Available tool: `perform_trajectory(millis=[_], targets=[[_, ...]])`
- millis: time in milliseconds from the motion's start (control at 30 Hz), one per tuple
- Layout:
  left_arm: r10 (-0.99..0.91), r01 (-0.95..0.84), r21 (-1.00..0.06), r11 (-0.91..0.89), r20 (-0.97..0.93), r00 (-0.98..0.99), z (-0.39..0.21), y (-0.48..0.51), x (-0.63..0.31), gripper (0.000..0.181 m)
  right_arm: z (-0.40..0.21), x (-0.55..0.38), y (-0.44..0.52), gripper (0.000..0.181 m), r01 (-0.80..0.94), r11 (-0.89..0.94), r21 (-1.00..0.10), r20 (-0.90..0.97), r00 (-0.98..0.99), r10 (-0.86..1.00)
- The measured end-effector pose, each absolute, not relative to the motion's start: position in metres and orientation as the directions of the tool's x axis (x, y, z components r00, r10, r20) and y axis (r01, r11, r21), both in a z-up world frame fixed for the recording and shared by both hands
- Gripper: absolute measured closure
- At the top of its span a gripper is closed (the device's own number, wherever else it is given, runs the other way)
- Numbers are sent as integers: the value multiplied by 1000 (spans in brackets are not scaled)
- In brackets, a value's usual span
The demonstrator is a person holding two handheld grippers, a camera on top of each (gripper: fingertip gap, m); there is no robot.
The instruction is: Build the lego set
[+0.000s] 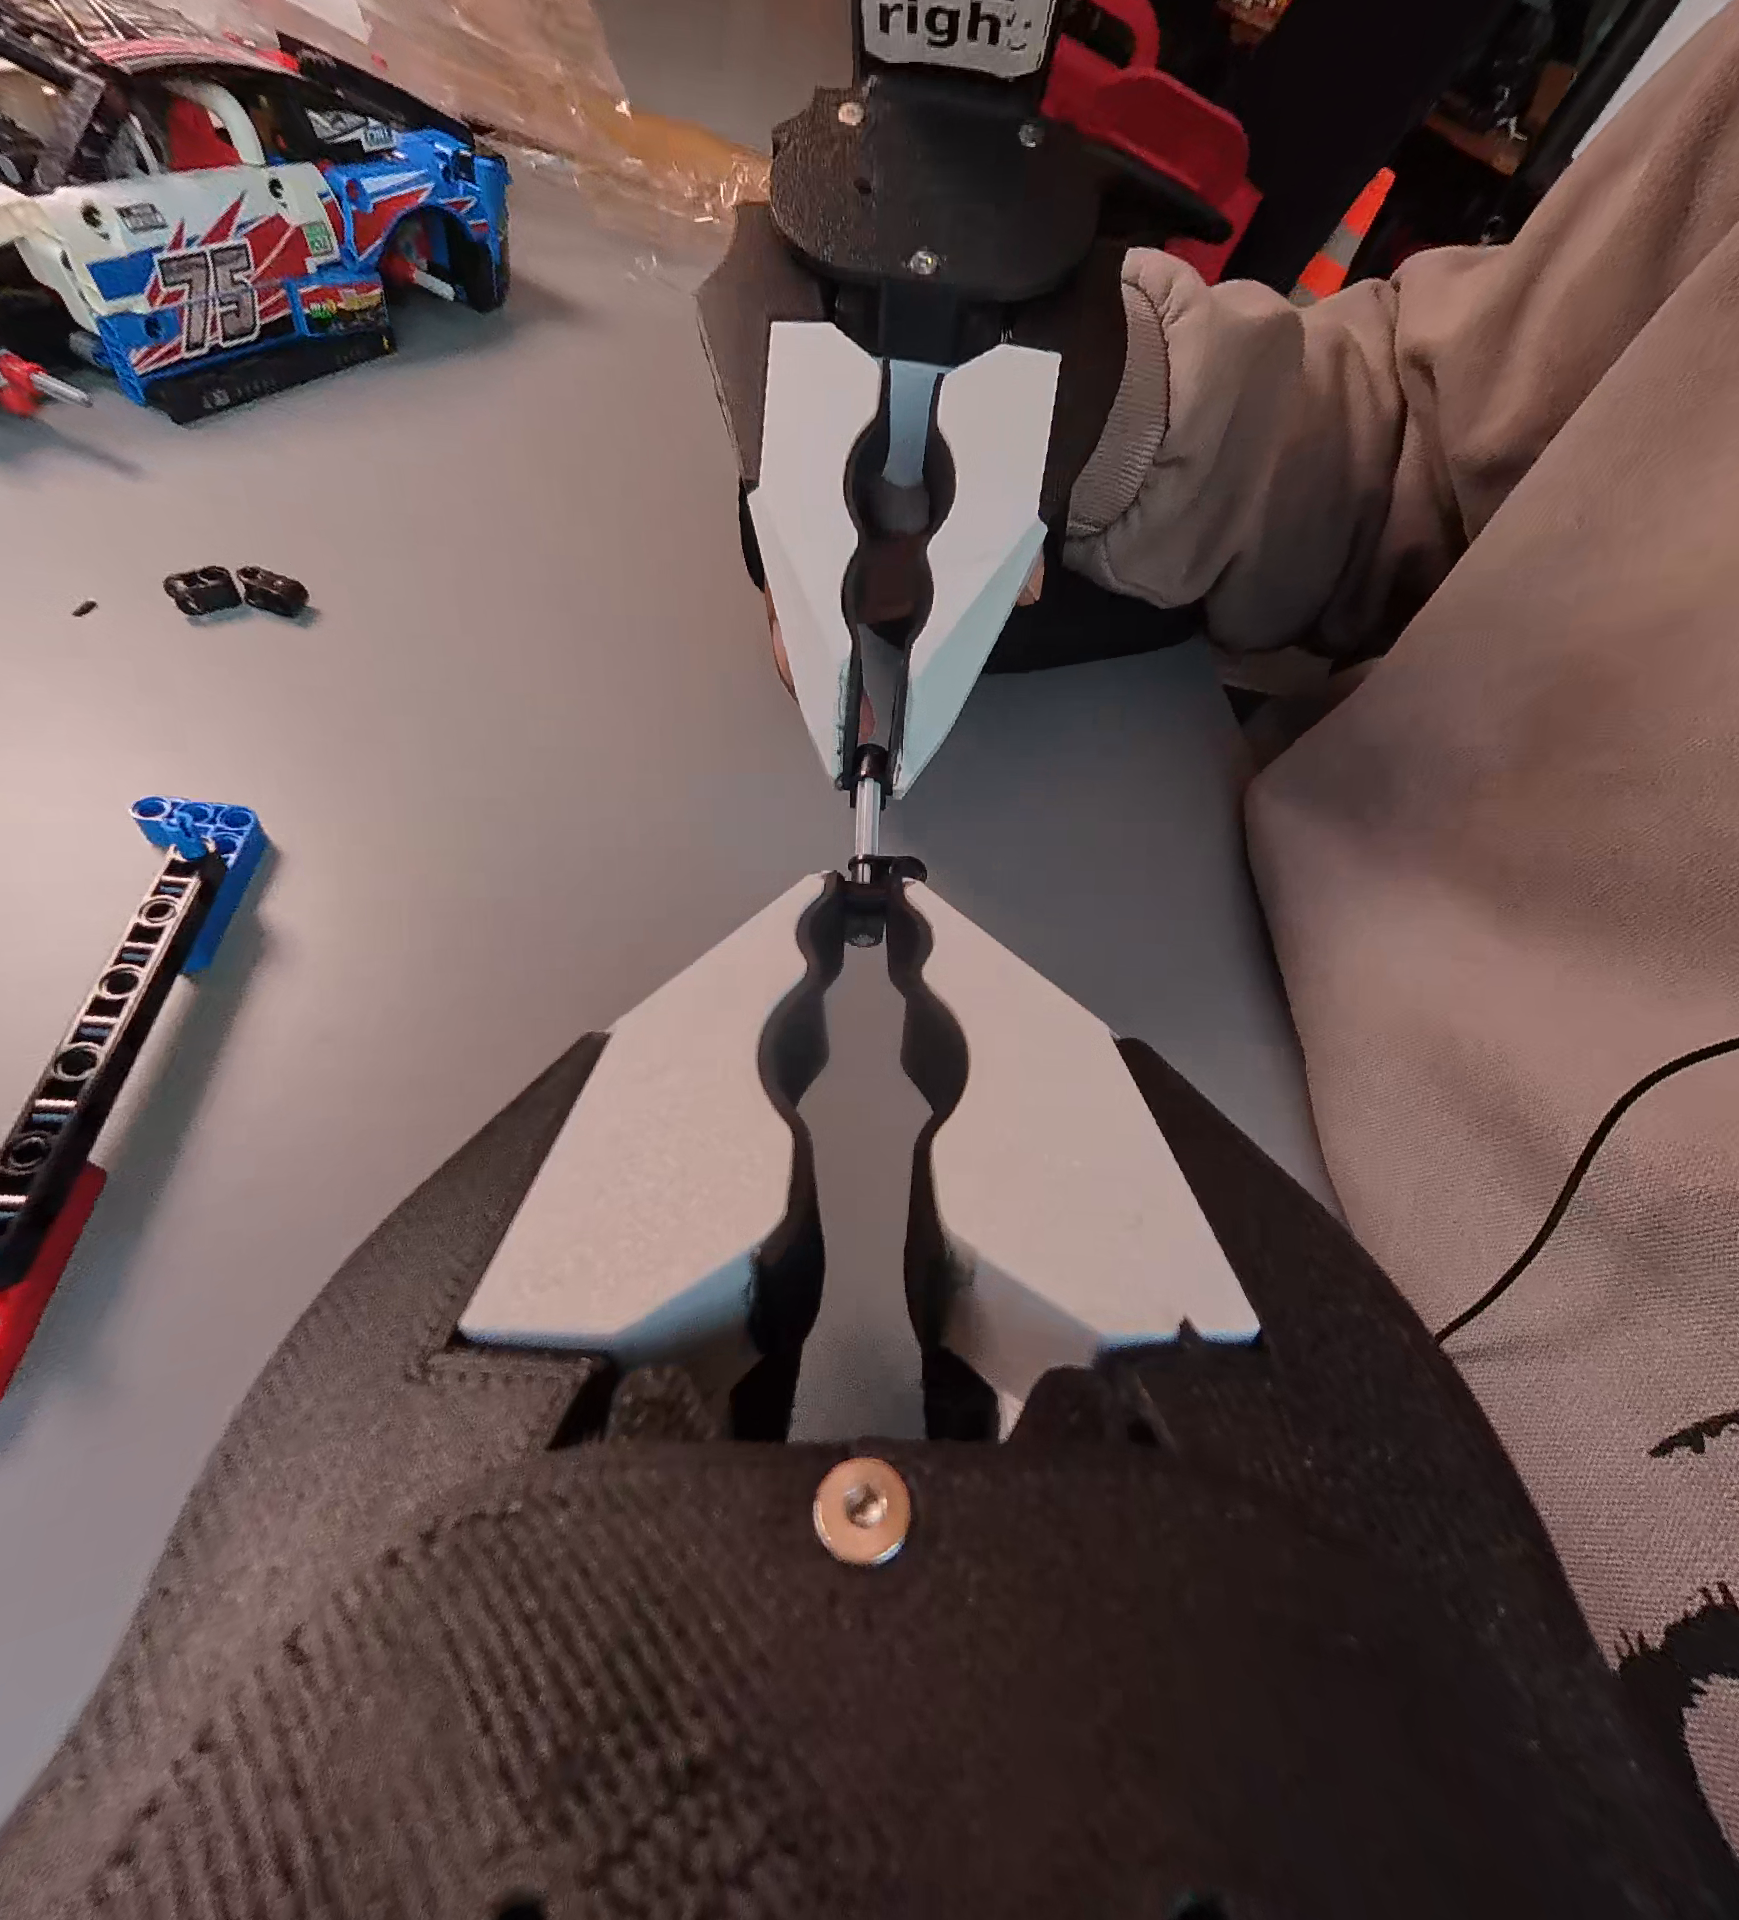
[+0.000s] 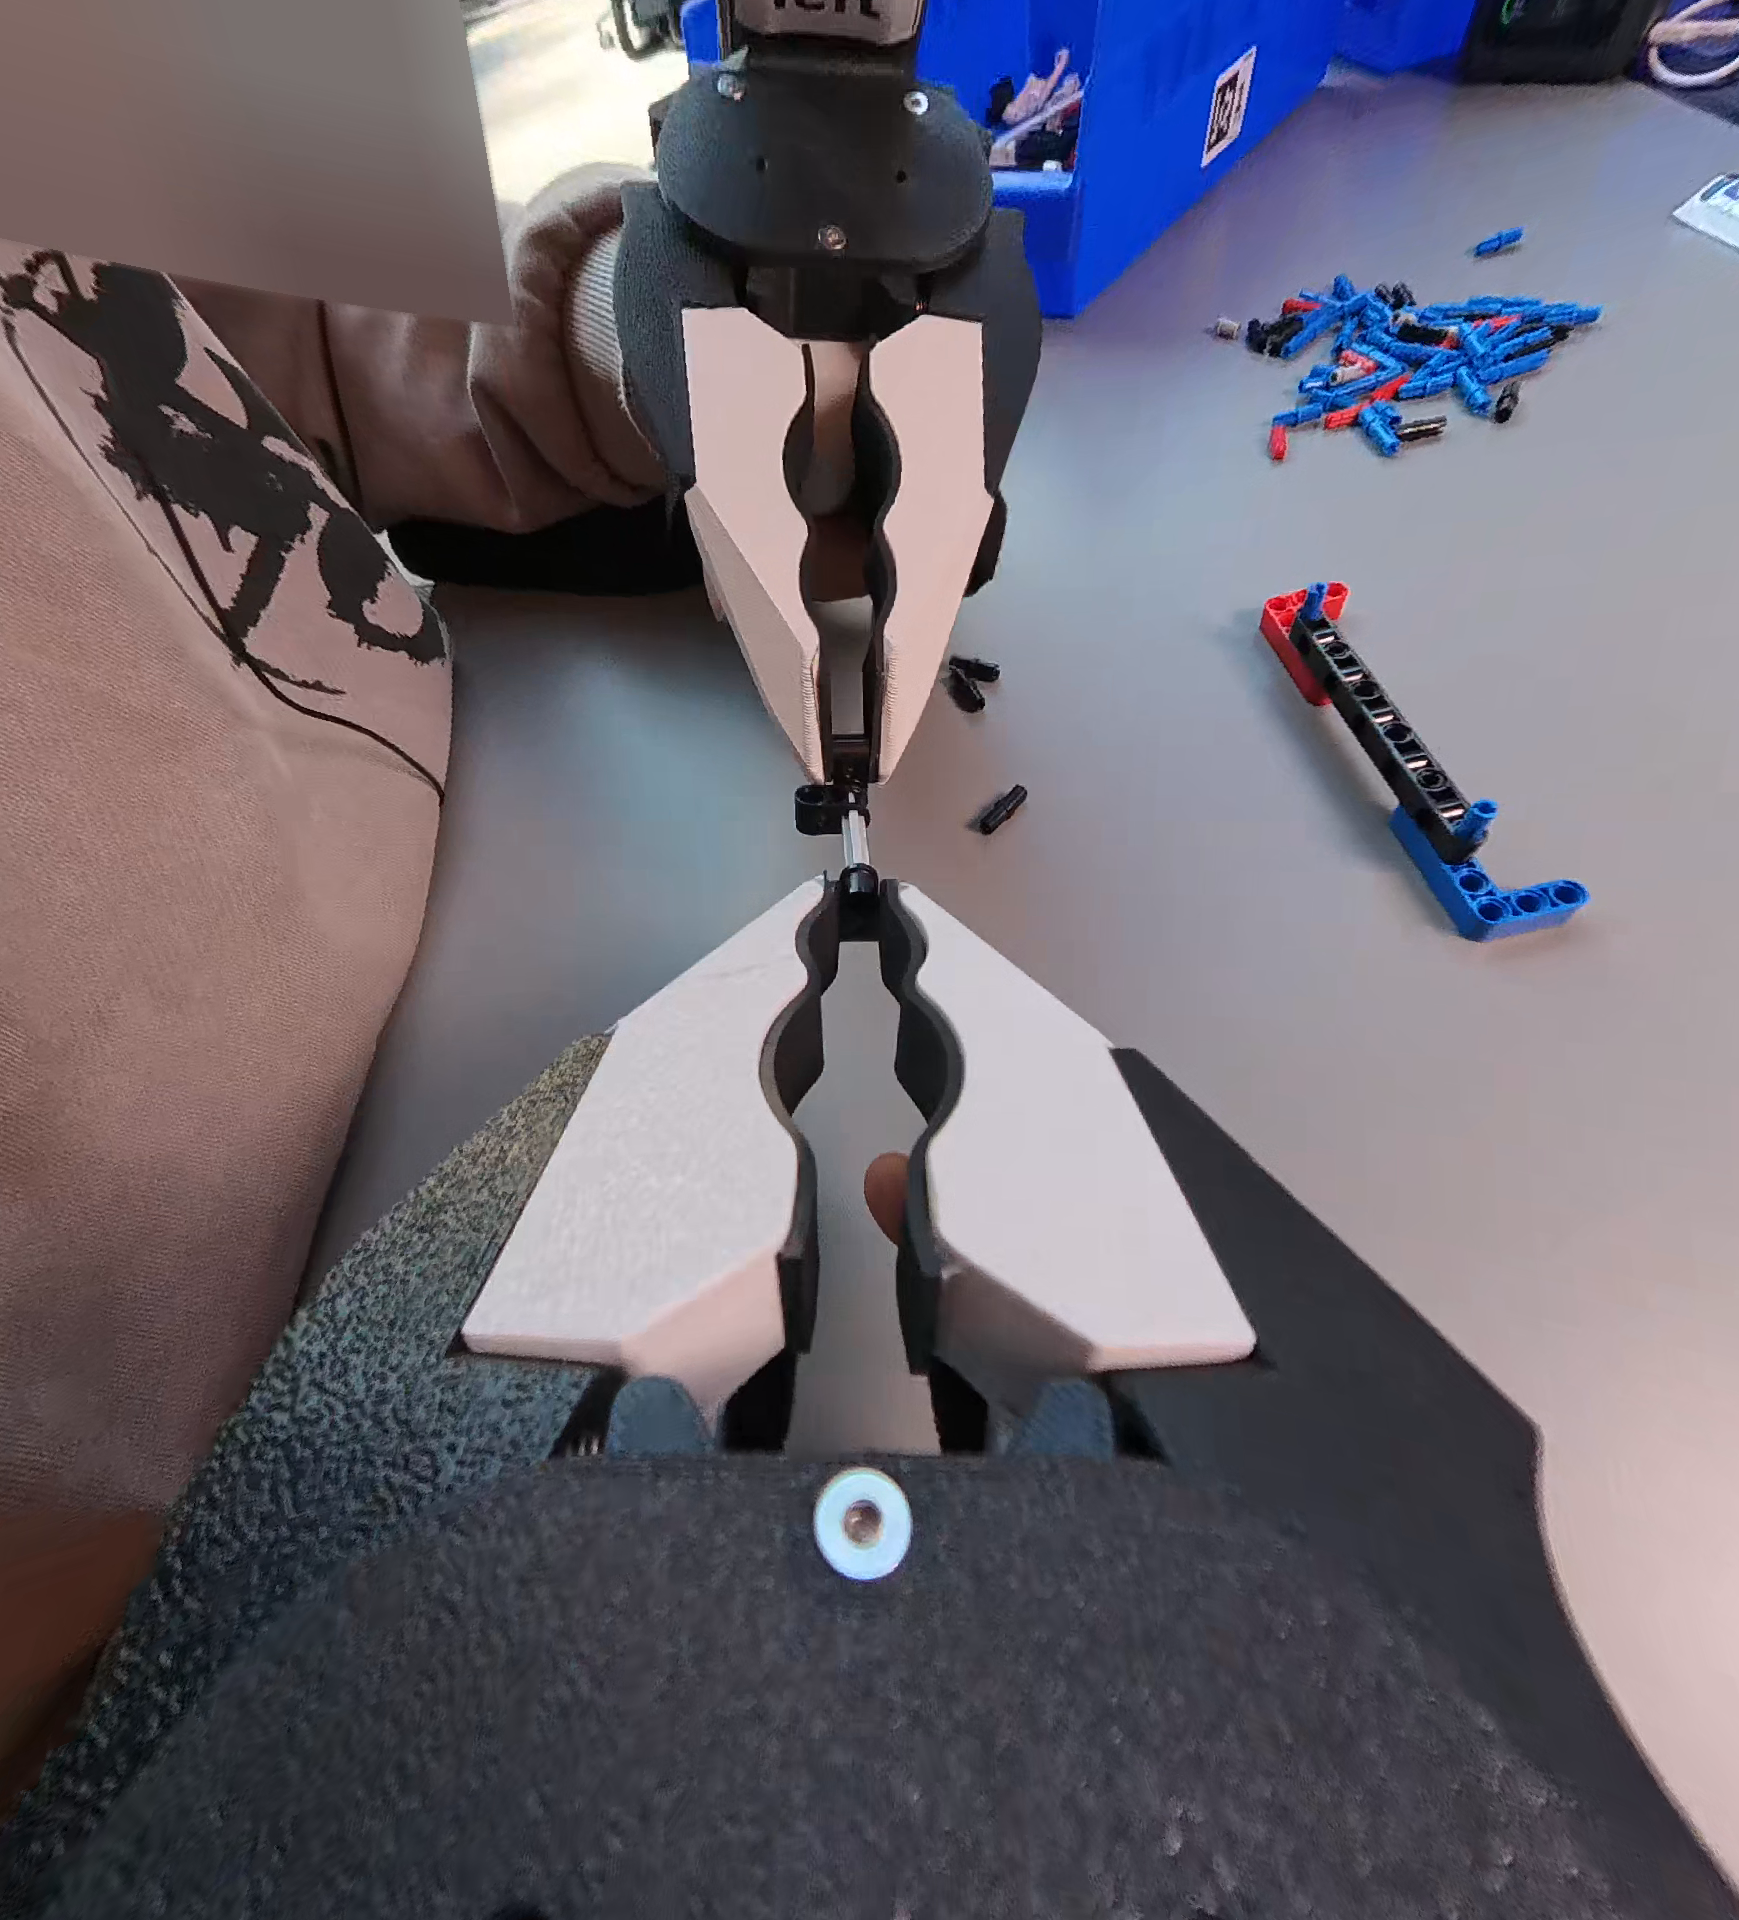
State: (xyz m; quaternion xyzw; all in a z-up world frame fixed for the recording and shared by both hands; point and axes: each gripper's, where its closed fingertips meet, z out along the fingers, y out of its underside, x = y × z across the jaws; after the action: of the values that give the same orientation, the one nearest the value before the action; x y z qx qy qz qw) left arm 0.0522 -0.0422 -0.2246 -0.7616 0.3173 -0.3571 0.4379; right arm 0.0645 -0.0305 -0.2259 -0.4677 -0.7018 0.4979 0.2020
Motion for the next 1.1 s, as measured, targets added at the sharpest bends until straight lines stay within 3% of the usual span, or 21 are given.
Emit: perform_trajectory(millis=[267, 400, 667, 1100], targets=[[-803, -146, -915, -375, 242, 545, -220, -38, 47, 174, -223, 60, -27, 176, 425, 46, -904, -184, -484, 856], [-816, -147, -927, -345, 220, 534, -213, -41, 45, 160, -214, 60, -28, 176, 382, 7, -924, -201, -501, 842], [-821, -121, -930, -348, 240, 518, -207, -43, 44, 177, -206, 62, -26, 176, 342, -13, -940, -195, -504, 842], [-795, -107, -906, -409, 297, 529, -215, -41, 41, 173, -216, 60, -23, 176, 364, 44, -930, -152, -490, 858]])
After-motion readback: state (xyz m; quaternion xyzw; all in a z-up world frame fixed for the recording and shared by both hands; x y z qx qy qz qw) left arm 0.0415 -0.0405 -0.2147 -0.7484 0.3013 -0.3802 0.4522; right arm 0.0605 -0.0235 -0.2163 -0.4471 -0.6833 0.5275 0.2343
